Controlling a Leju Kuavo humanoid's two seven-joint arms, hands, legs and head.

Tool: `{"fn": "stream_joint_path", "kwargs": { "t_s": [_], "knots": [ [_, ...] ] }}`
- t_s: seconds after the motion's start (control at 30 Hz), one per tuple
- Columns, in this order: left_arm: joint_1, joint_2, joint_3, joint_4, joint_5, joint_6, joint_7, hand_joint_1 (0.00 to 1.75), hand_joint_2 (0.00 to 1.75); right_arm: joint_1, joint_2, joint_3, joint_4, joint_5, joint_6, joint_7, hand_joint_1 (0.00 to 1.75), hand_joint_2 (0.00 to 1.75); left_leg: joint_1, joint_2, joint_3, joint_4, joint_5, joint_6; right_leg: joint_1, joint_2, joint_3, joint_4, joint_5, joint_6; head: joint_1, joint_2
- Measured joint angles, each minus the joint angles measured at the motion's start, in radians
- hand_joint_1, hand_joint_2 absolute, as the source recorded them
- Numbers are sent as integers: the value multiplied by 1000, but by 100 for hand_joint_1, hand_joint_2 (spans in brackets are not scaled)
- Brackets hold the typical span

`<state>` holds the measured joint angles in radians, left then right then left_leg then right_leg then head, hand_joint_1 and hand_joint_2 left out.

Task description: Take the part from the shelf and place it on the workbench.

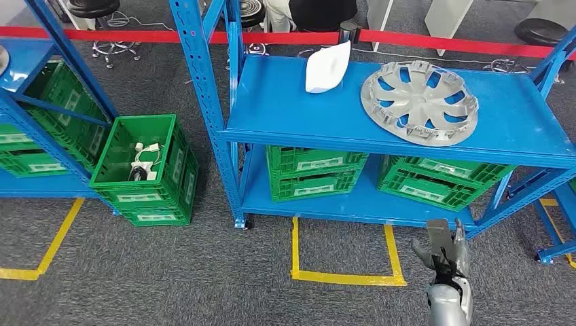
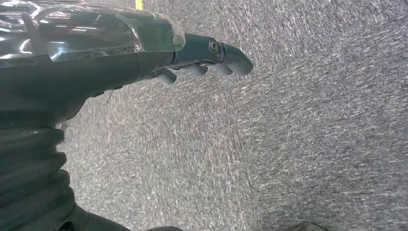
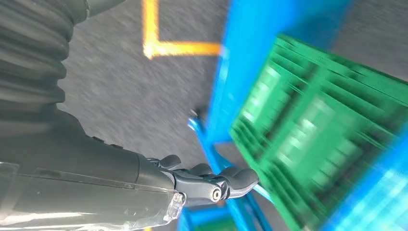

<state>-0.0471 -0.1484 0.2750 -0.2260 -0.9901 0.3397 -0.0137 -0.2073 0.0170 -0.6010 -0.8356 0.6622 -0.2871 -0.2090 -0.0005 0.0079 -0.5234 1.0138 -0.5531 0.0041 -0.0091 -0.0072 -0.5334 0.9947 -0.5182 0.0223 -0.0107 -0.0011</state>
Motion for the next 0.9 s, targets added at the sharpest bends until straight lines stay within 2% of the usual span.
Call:
{"fn": "stream_joint_path", "kwargs": {
  "t_s": [0.43,0.9],
  "knots": [
    [-13,-9,68,12,38,-18,-61,0,0,29,-26,223,-396,8,-116,62,0,175,0,4,1,0,0,0,0,1,0,0,0,0,0,0],
    [-28,-19,178,25,98,-74,-117,0,0,94,-53,574,-741,-151,-257,101,0,175,0,6,1,0,0,0,0,2,0,1,0,0,1,0]
  ]
}}
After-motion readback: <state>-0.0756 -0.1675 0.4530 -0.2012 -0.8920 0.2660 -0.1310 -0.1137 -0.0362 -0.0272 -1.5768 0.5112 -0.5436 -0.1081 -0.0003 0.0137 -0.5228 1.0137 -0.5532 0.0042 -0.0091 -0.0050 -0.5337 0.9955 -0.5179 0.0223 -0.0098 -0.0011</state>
